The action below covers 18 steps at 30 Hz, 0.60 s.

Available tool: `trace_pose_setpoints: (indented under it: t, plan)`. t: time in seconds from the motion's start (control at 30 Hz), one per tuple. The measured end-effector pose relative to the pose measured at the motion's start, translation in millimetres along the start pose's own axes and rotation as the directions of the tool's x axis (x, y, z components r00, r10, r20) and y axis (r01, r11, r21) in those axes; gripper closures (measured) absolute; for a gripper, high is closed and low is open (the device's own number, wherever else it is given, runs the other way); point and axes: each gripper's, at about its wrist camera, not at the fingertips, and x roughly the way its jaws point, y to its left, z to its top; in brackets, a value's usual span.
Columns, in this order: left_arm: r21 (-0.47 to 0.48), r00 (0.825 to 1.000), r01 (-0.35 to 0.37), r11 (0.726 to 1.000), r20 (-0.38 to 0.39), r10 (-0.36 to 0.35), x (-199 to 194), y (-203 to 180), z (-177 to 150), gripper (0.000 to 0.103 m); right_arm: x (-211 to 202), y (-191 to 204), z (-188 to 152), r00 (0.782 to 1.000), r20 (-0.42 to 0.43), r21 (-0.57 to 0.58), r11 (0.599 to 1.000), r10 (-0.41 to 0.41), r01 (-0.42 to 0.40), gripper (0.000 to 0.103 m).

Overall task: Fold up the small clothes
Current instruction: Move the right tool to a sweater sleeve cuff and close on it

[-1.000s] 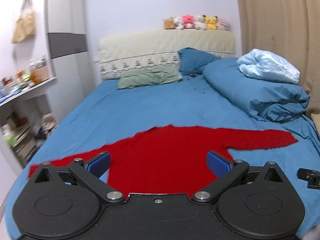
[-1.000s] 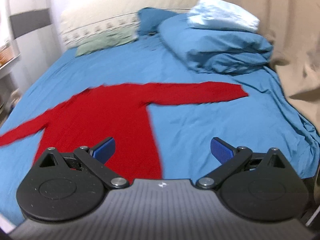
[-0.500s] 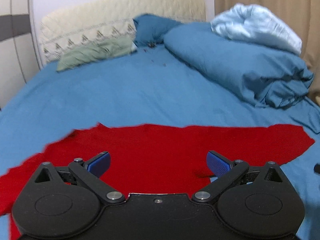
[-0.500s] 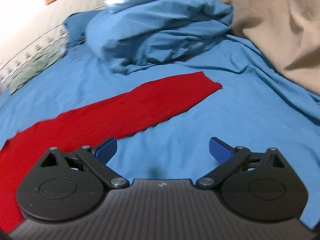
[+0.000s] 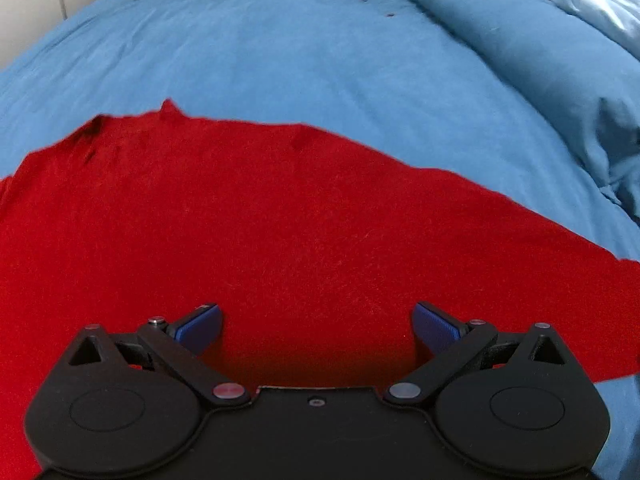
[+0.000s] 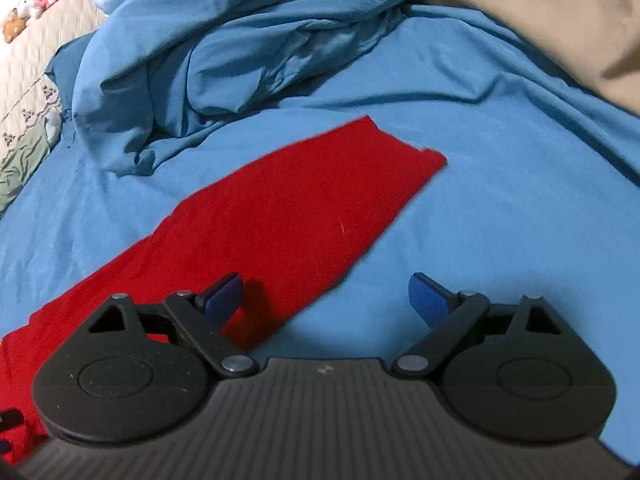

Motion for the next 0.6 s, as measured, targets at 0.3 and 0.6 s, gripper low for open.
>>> trace_pose_setpoints:
  t: [0.3, 0.6]
  plan:
    - [-0.122, 1.0, 0.008, 0.993, 0.001, -0.008, 7.9, 0.0, 14.1, 0.0, 20.4, 1.8, 21.1, 0.999, 0.036, 0.0, 0.999, -0.037, 0.037, 0.032]
    - [-0.072, 1.0, -0.012, 0.997, 0.02, 0.013, -4.2, -1.2, 20.4, 0.0, -6.8, 35.0, 36.7, 0.979, 0.096, -0.059, 0.982, 0.182, -0.177, 0.082]
